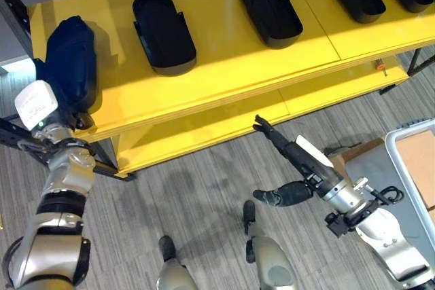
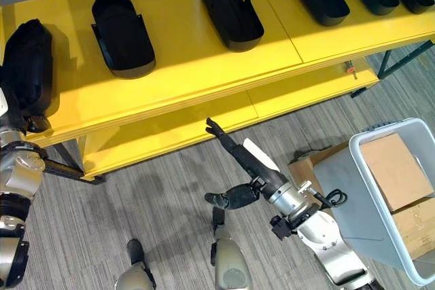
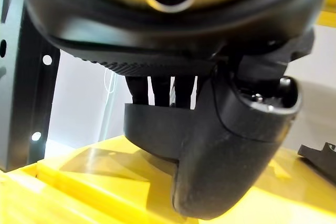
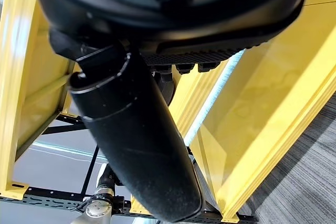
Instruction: Move parts from the plastic box to the shelf.
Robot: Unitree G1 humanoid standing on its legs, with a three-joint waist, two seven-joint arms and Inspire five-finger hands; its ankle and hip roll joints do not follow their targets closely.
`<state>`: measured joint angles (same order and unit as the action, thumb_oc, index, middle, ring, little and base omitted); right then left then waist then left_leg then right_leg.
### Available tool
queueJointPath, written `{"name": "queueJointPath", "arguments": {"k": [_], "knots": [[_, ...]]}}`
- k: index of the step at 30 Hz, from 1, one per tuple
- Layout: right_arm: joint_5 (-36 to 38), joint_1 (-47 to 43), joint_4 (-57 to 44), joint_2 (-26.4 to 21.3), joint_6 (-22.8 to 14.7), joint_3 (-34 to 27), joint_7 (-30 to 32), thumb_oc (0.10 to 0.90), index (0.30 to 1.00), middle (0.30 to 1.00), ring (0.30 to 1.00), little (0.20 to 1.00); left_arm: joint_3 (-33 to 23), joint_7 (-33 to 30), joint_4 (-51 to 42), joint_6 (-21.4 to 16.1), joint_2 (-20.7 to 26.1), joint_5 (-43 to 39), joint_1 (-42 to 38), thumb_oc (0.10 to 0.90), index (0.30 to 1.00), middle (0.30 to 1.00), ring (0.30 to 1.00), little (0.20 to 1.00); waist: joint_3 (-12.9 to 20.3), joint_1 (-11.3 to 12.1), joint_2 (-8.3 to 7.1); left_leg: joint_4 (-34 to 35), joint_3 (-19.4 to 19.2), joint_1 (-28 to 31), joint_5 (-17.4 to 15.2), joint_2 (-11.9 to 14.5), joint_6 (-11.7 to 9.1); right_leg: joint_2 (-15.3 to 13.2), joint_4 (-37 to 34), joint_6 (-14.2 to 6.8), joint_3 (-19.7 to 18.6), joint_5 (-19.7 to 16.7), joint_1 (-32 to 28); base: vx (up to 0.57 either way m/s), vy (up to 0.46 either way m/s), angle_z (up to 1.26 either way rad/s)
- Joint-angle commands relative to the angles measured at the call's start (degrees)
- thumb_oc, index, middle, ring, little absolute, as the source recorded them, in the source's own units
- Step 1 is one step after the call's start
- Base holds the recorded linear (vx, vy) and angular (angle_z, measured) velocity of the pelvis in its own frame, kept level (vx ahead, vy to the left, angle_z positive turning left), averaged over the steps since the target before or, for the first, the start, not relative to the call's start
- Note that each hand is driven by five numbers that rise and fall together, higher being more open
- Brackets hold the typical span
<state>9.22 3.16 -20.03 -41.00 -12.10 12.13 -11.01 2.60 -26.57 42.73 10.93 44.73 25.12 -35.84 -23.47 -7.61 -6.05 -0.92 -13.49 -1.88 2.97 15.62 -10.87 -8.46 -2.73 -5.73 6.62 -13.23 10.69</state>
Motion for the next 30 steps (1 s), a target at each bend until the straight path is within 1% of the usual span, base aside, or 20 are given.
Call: {"name": "queueJointPath", "arguments": {"k": [1, 13, 20, 21, 24, 30], "knots": [[3.3, 1.0, -7.9, -1.1, -3.7, -5.2, 0.1, 0.9, 1.0, 1.0, 1.0, 1.0, -0.4, -1.6, -1.0, -1.2, 7.9, 2.8, -3.3, 0.9, 1.0, 1.0, 1.0, 1.0, 5.9, 0.1, 0.56, -5.6, 1.5, -4.8, -0.5, 1.5, 0.6, -5.0, 8.0, -4.8, 0.3, 10.2, -2.1, 0.0, 0.0, 0.0], [3.1, 1.0, -7.5, -0.5, -3.2, -5.9, -0.2, 0.9, 1.0, 1.0, 1.0, 1.0, -1.2, -0.8, -5.4, -1.0, 9.9, 5.7, -2.8, 0.9, 1.0, 1.0, 1.0, 1.0, 6.9, 0.5, 1.15, -5.1, 1.6, -3.8, -0.7, 1.2, 0.7, -5.3, 7.6, -4.9, 0.5, 10.4, -3.5, 0.0, 0.0, 0.0], [2.3, 1.1, -6.8, 0.4, -2.6, -7.0, -0.2, 0.9, 1.0, 1.0, 1.0, 1.0, -4.1, -0.6, -14.8, -1.7, 11.1, 9.2, -0.5, 0.9, 1.0, 1.0, 1.0, 1.0, 8.1, 1.1, 1.89, -4.4, 1.8, -2.9, -0.7, 0.7, 0.8, -5.6, 6.6, -5.0, 1.2, 10.5, -5.2, 0.01, 0.005, 0.02], [2.3, 1.0, -6.8, 0.4, -2.6, -6.9, -0.3, 0.9, 1.0, 1.0, 1.0, 1.0, -4.2, -0.6, -15.0, -1.6, 11.0, 9.3, -0.3, 0.9, 1.0, 1.0, 1.0, 1.0, 8.1, 1.0, 1.88, -4.4, 1.8, -2.9, -0.7, 0.7, 0.8, -5.6, 6.6, -5.0, 1.2, 10.5, -5.3, 0.0, 0.01, 0.08], [1.8, 0.8, -6.3, 0.9, -2.2, -7.3, -0.2, 0.9, 1.0, 1.0, 1.0, 1.0, -6.6, -0.5, -20.2, -2.6, 10.3, 10.2, 1.8, 0.9, 1.0, 1.0, 1.0, 1.0, 8.5, 1.3, 2.17, -4.0, 1.9, -2.4, -0.8, 0.5, 0.9, -5.9, 6.2, -5.0, 1.4, 10.5, -6.0, 0.01, 0.013, 0.07], [1.4, 0.8, -6.1, 1.3, -1.7, -7.8, -0.3, 0.9, 1.0, 1.0, 1.0, 1.0, -9.1, -0.4, -26.1, -3.7, 9.0, 11.7, 4.2, 0.9, 1.0, 1.0, 1.0, 1.0, 9.6, 1.3, 2.36, -3.4, 1.7, -1.5, -0.9, 0.0, 1.1, -6.0, 5.4, -5.0, 1.7, 10.3, -7.0, 0.01, 0.002, 0.02]]}}
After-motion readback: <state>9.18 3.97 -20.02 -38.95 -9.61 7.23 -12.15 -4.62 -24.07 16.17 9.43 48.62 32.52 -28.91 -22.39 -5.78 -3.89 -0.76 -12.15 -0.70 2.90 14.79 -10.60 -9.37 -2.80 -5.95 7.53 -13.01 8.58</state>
